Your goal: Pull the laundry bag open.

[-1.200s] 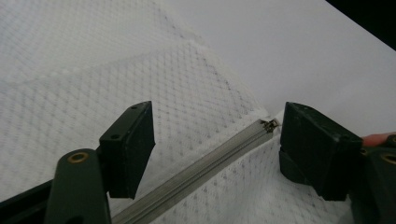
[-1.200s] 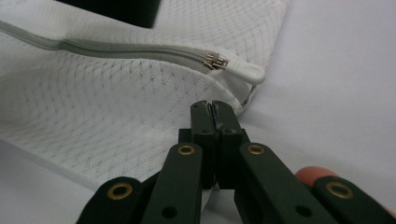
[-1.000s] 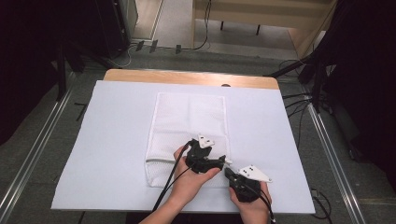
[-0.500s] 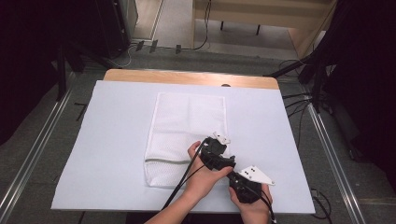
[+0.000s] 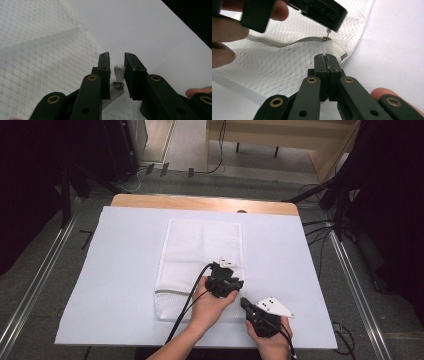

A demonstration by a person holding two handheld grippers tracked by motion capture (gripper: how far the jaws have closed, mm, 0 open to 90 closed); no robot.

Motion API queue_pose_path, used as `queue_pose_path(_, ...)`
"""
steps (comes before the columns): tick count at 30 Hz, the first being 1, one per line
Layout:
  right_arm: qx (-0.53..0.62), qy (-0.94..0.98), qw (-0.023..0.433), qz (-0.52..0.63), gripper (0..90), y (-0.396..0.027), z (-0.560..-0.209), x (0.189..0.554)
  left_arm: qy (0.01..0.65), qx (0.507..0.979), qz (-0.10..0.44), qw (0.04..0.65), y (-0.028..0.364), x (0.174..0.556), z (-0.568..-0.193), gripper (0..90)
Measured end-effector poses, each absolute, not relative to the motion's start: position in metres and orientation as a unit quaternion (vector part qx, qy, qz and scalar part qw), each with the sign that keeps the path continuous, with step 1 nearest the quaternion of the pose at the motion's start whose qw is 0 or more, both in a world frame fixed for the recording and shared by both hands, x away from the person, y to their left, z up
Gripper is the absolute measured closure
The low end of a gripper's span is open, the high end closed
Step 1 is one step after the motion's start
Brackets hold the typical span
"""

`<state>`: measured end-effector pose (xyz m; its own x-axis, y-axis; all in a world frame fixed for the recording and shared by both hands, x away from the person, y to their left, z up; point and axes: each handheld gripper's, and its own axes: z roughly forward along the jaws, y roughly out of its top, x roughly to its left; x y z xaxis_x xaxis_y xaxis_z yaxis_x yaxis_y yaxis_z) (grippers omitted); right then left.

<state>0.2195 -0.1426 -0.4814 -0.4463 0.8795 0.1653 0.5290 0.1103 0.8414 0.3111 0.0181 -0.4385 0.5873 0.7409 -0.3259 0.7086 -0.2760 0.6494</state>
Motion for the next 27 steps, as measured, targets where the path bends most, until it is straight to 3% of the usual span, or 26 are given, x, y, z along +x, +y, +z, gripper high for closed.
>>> queue_pose_path(10, 0.491, 0.721, 0.203, 0.445, 90.0, -0.143, -0.482, 0.220, 0.449, 0.798, -0.025, 0.401, 0.029, 0.308, -0.442, 87.8)
queue_pose_path(27, 0.477, 0.726, 0.268, 0.417, 90.0, -0.138, -0.474, 0.212, 0.426, 0.813, 0.001, 0.397, 0.052, 0.300, -0.447, 88.4)
